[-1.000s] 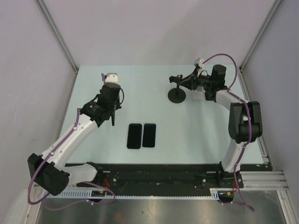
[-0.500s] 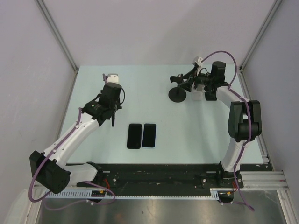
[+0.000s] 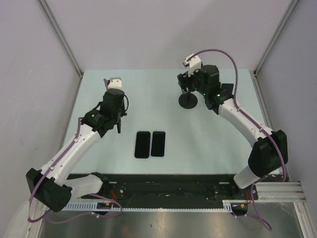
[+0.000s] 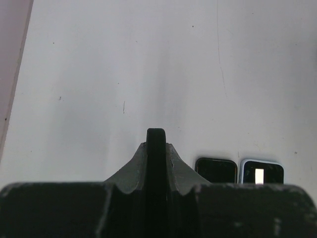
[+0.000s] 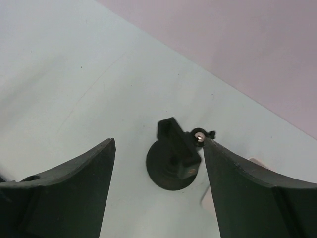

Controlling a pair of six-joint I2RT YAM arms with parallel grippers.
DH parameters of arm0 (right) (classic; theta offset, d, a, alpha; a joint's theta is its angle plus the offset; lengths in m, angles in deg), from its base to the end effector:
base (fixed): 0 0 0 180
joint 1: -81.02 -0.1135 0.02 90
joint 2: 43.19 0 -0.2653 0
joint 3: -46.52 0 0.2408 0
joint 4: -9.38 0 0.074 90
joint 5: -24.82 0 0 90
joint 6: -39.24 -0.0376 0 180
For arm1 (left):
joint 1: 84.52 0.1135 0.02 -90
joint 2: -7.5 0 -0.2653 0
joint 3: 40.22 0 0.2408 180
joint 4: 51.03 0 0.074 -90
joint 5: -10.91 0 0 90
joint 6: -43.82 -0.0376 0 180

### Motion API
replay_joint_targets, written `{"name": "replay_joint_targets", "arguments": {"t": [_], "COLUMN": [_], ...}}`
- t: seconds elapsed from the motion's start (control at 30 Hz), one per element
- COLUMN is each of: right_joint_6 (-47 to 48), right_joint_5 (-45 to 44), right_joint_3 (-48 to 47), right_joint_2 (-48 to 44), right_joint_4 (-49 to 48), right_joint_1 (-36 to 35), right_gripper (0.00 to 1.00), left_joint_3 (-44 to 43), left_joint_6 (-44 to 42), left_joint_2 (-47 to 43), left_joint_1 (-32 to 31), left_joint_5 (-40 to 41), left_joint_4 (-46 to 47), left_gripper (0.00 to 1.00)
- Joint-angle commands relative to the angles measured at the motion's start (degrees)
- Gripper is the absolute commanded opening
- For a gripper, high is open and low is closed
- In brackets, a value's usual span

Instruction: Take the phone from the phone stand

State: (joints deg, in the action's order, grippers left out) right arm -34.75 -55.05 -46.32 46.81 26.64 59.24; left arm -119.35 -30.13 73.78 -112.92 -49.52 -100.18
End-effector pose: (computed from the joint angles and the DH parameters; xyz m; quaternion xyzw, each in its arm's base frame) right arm 0.3393 0.1427 0.3631 -0.3061 0.7272 0.1004 0.6061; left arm 0.2147 -0.0950 0.3468 -0.0218 0.8700 0.0456 0.4904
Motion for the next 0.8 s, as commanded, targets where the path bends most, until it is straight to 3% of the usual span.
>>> {"name": "replay_joint_targets", "arguments": {"t": [0.0,0.2,0.6,0.77], "right_joint_6": [-9.31,-11.18,-13.11,-13.2], "right_joint_5": [-31.52,-45.53,-48.28,-47.75], "right_joint_3": [-1.39,-1.39,-2.53,-2.62], "right_joint_2": [0.44,4.83,9.76,10.9], "right_joint_4": [4.11,0.52,-1.07,-2.21], "right_joint_1": [-7.56,-12.67,-11.62,-11.0], "right_gripper": [0.75,0.68,0.6,0.52], "left_joint_3": [-0.6,-0.51,-0.42,-0.42], "left_joint_6": [0.03,0.12,0.38,0.47], "left_joint_2": [-3.52,-4.41,-5.2,-4.93], "left_joint_1": [0.45,0.45,0.63,0.63], "left_joint_5": [0.76,1.29,1.29,1.2], "left_joint_4": [3.7,3.7,3.78,3.69], "left_gripper": [0.0,0.0,0.0,0.0]}}
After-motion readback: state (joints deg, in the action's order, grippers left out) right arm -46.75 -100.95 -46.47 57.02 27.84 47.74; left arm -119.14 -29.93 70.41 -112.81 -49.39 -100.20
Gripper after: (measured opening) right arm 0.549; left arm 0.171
